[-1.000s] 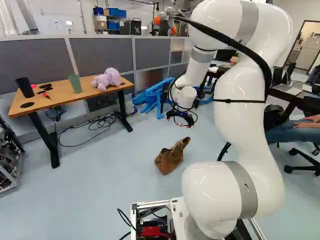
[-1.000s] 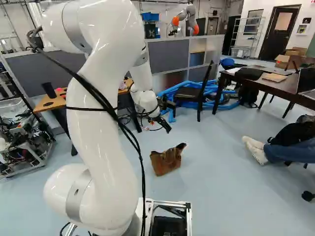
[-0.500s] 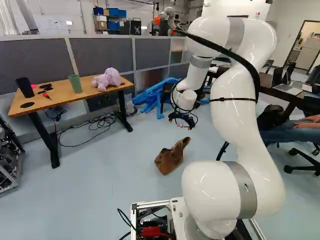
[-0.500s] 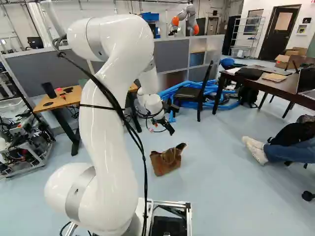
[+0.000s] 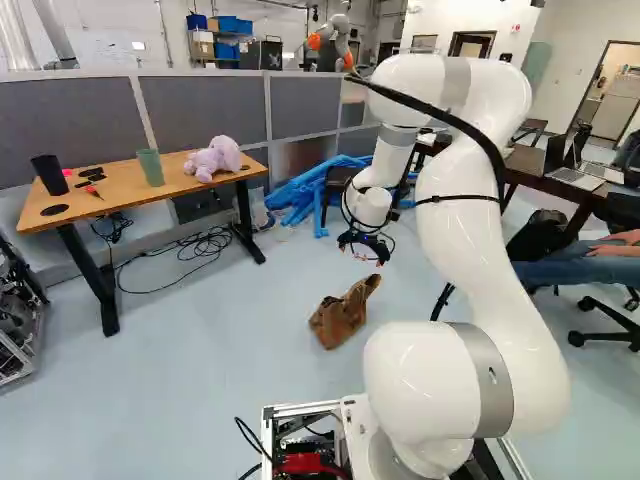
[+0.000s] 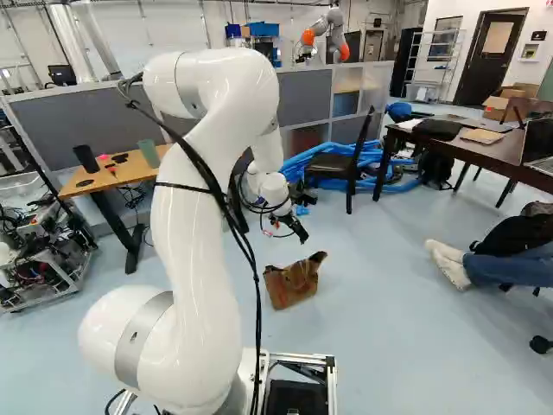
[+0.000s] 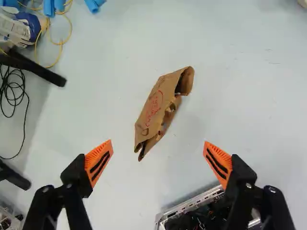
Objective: Pick up the bag on the ground and place it on the table
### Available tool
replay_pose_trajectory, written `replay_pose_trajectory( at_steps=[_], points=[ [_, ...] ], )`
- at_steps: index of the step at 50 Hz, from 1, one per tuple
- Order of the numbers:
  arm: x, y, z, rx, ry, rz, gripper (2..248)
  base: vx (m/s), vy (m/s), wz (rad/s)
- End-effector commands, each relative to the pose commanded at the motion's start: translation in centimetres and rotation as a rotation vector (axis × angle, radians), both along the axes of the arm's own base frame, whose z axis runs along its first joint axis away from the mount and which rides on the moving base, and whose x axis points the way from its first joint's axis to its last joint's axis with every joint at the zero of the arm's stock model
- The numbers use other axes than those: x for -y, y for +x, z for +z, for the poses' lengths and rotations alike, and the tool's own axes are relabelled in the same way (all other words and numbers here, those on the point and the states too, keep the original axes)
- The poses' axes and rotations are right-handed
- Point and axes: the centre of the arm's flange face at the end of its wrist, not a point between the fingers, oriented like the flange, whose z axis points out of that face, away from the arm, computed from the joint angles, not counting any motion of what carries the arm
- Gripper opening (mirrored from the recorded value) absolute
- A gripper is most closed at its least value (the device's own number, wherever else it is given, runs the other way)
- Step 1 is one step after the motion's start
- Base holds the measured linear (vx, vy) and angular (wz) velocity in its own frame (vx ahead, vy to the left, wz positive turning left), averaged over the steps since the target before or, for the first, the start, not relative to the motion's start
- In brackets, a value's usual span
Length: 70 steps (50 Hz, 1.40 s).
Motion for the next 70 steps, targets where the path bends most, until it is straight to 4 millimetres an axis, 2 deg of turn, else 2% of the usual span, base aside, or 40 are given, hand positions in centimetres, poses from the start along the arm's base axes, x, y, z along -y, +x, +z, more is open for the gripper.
replay_pose_trajectory(
  at_steps=[33,70],
  points=[
    [0.1,1.9,-4.8,-0.037,0.006,0.003,247,0.000,0.000,0.000],
    [0.3,2.9,-10.3,-0.082,0.012,0.003,247,0.000,0.000,0.000]
  ],
)
